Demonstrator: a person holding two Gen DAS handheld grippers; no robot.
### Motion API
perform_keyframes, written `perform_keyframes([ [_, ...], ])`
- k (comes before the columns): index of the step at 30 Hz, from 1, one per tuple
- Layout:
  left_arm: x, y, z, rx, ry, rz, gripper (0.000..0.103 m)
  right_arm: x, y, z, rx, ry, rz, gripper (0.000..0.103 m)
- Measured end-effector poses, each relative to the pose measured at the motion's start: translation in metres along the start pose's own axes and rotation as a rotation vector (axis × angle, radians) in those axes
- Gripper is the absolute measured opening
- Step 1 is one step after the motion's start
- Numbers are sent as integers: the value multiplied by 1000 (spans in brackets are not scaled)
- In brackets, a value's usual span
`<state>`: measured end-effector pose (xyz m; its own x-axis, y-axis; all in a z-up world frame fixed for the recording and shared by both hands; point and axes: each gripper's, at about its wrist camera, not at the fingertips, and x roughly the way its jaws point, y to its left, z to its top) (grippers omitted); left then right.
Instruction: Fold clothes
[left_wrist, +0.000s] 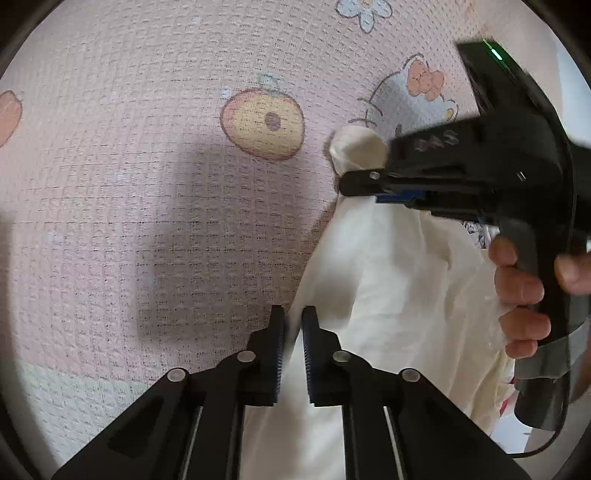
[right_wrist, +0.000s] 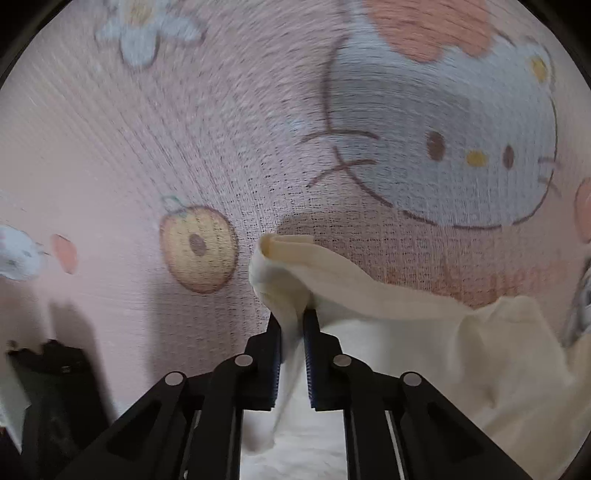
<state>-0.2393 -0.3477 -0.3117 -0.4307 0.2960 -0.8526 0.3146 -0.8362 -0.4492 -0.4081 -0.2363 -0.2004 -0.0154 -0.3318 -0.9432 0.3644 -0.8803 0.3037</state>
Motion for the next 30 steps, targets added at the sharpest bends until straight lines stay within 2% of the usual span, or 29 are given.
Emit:
perform_keyframes([
  [5, -5, -12, -7, 20, 8, -44, 7, -26, -31, -21, 45, -84, 180, 6],
  [9, -11, -29, -15, 55, 14, -74, 7, -40, -68, -43, 163, -108, 309, 6],
  [13, -3, -58, -31, 204, 22, 16, 7, -42, -107, -66, 240, -133, 305, 6],
  [17, 10, -83, -44, 373, 0, 180, 7, -33, -127, -77, 258, -113, 258, 6],
  [21, 4, -90, -44, 402, -42, 251, 7, -38, -126, -85, 258, -162, 345, 7],
  [23, -2, -90, -42, 412, -52, 280, 8, -42, -138, -78, 266, -181, 366, 16],
  [25, -11, -88, -41, 403, -51, 271, 8, -51, -146, -87, 279, -190, 390, 40],
  [27, -21, -83, -52, 354, -23, 213, 8, -52, -150, -97, 303, -195, 427, 48],
  [29, -36, -67, -69, 296, 10, 157, 8, -49, -154, -102, 330, -200, 468, 48],
  [30, -39, -65, -77, 274, 3, 153, 8, -47, -157, -105, 344, -202, 488, 48],
])
